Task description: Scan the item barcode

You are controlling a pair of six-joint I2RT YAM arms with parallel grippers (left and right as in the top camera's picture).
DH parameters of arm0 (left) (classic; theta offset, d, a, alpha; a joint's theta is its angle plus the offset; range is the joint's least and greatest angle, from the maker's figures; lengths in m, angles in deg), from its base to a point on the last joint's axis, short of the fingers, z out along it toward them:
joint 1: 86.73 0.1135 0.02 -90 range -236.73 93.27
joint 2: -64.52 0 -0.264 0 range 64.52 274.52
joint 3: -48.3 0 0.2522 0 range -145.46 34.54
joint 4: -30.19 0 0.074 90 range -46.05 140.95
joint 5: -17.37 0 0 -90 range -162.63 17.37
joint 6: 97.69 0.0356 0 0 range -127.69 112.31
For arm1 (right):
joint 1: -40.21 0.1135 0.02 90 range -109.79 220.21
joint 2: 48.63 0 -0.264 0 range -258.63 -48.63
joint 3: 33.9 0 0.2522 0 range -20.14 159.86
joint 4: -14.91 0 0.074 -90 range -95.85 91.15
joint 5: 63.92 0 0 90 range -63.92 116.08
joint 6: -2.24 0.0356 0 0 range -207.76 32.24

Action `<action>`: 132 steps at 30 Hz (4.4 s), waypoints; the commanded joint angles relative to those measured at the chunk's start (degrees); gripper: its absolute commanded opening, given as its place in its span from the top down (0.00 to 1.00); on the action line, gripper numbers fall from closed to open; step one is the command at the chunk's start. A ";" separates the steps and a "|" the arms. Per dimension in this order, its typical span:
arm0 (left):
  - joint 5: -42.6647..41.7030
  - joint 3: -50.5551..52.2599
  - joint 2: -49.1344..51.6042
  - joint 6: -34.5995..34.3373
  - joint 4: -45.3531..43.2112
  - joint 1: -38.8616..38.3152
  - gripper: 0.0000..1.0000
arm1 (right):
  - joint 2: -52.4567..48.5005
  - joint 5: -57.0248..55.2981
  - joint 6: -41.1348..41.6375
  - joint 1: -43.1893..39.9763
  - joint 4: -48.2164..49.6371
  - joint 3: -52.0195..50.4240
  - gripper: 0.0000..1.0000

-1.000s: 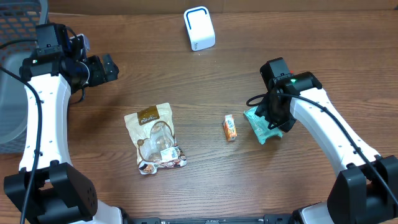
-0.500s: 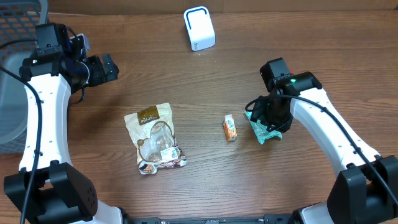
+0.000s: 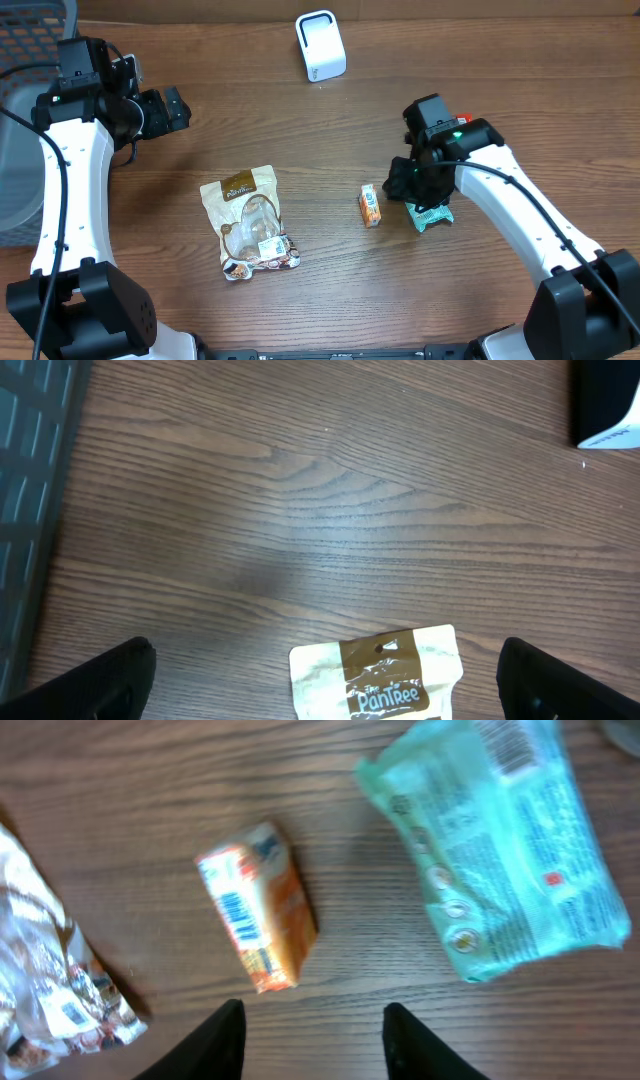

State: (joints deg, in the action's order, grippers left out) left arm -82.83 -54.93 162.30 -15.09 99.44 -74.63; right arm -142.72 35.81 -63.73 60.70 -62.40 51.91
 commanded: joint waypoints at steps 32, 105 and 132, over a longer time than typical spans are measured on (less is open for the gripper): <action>0.33 -0.15 0.00 -0.52 -0.04 -0.13 0.00 | 0.57 -2.97 -9.57 7.67 3.56 -0.11 0.35; 0.33 -0.13 0.00 -0.52 -0.04 -0.13 0.00 | 0.57 -8.98 2.62 13.81 35.41 -15.50 0.58; 0.33 -0.13 0.00 -0.50 -0.04 -0.13 0.00 | -4.04 3.74 -0.26 10.14 34.29 -15.45 0.59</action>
State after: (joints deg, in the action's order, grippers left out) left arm -82.83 -54.93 162.30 -15.09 99.42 -74.63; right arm -146.67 38.30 -62.77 71.61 -28.02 36.81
